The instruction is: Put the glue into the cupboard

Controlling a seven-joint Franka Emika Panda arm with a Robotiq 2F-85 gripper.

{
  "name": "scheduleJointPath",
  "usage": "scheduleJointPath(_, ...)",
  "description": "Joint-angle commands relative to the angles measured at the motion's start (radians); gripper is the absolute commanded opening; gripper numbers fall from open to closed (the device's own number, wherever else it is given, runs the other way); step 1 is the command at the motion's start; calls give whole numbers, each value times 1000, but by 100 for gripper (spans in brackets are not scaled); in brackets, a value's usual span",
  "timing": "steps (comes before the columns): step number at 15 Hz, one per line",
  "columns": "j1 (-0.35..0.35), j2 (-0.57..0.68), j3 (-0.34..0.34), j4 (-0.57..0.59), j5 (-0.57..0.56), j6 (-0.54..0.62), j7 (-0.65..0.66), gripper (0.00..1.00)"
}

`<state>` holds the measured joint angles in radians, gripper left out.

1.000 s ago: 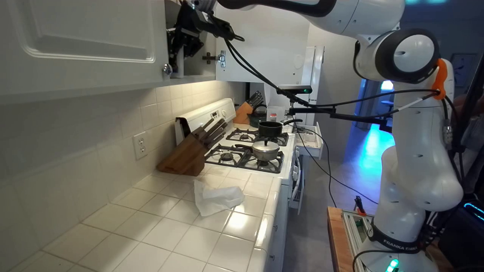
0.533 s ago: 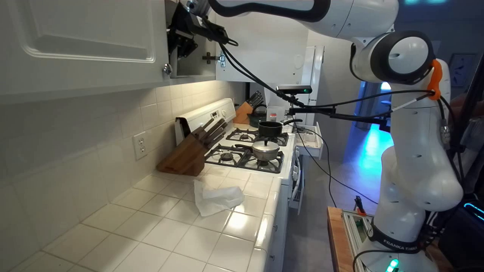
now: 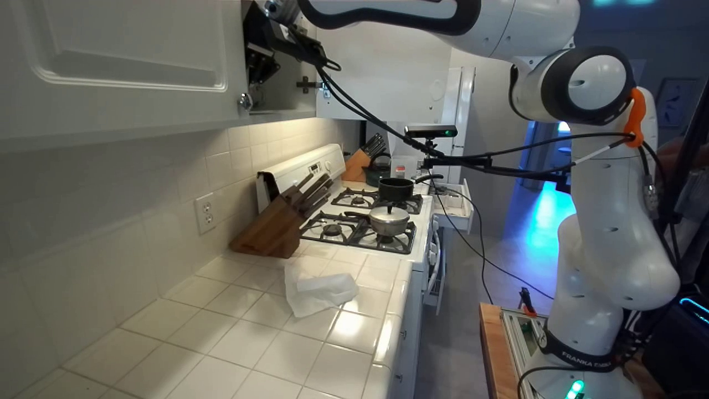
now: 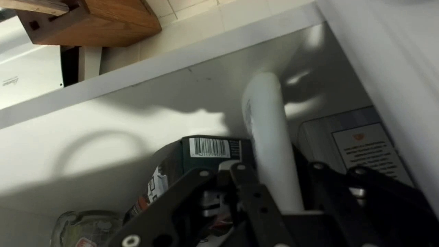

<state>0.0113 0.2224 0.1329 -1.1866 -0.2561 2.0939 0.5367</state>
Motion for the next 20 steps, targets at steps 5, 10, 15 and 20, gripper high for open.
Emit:
scheduleJointPath(5, 29, 9, 2, -1, -43, -10, 59, 58)
scheduleJointPath(10, 37, -9, 0, -15, -95, -14, 121, 95)
scheduleJointPath(15, 46, -30, -3, -37, -152, -31, 197, 100)
scheduleJointPath(20, 43, -64, 1, -81, -159, -42, 271, 100)
